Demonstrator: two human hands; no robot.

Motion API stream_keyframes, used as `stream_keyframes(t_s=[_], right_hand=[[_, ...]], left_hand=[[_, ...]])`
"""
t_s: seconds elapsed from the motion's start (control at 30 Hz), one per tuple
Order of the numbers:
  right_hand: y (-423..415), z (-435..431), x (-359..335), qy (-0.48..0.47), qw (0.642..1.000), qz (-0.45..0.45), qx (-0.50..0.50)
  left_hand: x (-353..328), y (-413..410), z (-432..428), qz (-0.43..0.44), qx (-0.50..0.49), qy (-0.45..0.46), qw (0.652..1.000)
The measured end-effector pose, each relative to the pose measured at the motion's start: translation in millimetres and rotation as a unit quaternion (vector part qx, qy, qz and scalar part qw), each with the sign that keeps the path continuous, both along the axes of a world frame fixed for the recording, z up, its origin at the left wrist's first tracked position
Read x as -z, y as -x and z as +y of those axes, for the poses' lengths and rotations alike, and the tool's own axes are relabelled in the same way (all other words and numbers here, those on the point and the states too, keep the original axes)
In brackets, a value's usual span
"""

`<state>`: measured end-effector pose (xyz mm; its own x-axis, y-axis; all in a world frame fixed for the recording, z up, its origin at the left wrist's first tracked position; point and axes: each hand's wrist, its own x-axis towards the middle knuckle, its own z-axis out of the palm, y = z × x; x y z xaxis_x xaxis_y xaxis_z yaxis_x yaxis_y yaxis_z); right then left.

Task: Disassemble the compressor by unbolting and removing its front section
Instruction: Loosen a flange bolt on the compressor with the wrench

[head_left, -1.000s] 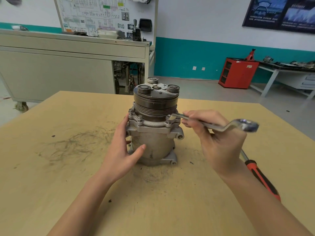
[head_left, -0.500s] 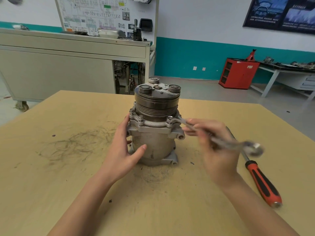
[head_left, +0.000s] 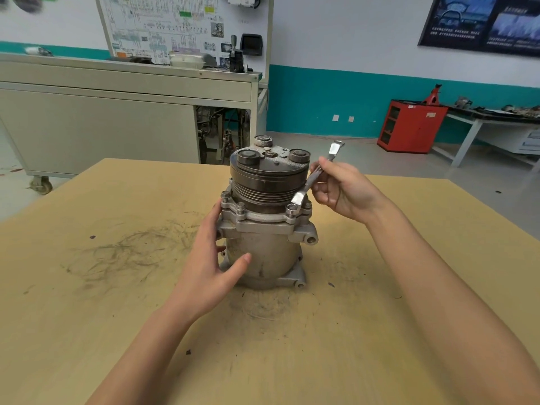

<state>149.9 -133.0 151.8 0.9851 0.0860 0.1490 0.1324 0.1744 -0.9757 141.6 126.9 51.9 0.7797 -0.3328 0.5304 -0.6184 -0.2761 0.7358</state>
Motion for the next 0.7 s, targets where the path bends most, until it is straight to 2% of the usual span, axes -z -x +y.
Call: stream_keyframes(t_s=[0.23,0.37,0.43,0.53,0.6,0.7], right_hand=[[22,6,4,-0.088,0.984,-0.124,0.088],[26,16,2,-0.181,0.971,-0.108,0.111],[27,20,-8,-0.195,0.967,-0.101,0.129],[37,27,-17,-0.142,0.965,-0.138,0.171],[52,35,-14,-0.063,0.949,-0.205,0.229],[78,49,-1,0.071,0.881,-0.356,0.305]], left_hand=[[-2,2,0,0.003,-0.002,-0.003,1.0],[0,0,0,0.013,0.005,0.004,1.0],[0,0,0,0.019,0.006,0.007,1.0],[-1,1,0,0.008,0.006,0.004,1.0],[-2,1,0,0.0,0.004,0.0,1.0],[-3,2,0,-0.005,0.002,-0.007,1.0]])
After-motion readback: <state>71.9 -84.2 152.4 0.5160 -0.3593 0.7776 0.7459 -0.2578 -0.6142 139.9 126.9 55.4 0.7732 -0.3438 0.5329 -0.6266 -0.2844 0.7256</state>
